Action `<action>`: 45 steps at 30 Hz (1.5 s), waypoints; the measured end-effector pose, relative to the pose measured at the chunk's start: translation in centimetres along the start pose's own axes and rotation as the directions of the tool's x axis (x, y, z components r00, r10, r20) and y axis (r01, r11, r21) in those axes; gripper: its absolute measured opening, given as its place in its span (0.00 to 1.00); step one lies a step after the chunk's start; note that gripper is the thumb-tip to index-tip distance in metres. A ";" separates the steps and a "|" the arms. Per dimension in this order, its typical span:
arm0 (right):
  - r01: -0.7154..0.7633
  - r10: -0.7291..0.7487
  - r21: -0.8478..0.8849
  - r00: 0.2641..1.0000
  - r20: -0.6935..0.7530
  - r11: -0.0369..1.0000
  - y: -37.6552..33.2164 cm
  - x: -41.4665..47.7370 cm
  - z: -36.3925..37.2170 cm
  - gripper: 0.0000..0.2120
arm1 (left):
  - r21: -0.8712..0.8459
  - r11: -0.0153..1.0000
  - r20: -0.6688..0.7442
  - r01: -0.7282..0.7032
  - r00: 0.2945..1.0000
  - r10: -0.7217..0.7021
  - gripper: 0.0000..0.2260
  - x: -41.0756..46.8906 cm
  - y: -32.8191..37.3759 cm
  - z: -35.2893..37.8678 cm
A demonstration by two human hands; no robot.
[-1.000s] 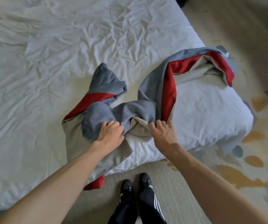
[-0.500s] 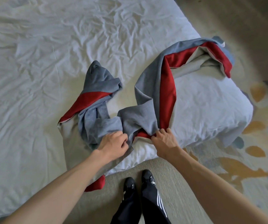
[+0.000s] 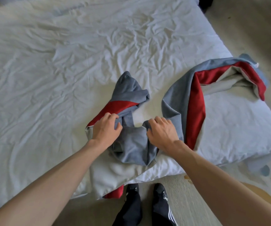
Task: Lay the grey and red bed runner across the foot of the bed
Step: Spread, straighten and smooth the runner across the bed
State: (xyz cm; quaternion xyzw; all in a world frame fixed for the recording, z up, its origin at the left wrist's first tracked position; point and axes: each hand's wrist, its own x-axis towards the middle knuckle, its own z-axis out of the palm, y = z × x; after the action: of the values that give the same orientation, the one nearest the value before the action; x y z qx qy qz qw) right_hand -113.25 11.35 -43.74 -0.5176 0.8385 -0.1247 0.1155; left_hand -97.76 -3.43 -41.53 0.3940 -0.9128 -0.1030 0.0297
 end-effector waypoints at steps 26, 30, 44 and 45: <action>-0.094 0.108 -0.058 0.936 0.335 0.994 -8.2 12.1 5.6 0.25 | -0.004 0.999 0.386 -0.042 0.922 0.040 0.13 9.1 -10.9 4.3; -0.073 0.090 -0.065 0.944 0.317 0.995 -9.0 12.8 6.0 0.26 | -0.035 0.998 0.299 -0.049 0.952 0.057 0.10 8.9 -11.6 3.9; 0.146 -0.122 -0.171 0.982 0.143 0.974 -17.3 16.8 4.8 0.15 | -0.226 0.968 0.086 0.109 0.992 -0.092 0.11 5.7 -15.9 -2.7; 0.164 -0.140 -0.174 0.980 0.144 0.971 -18.0 16.9 4.8 0.11 | -0.231 0.965 0.077 0.122 0.991 -0.107 0.11 5.2 -16.3 -3.1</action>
State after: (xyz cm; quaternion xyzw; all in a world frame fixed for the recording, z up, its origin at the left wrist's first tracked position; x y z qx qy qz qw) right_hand -104.04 -12.04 -43.44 -0.5960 0.7949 -0.0205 0.1117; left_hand -89.27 -18.58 -42.05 0.4361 -0.8705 -0.2246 0.0408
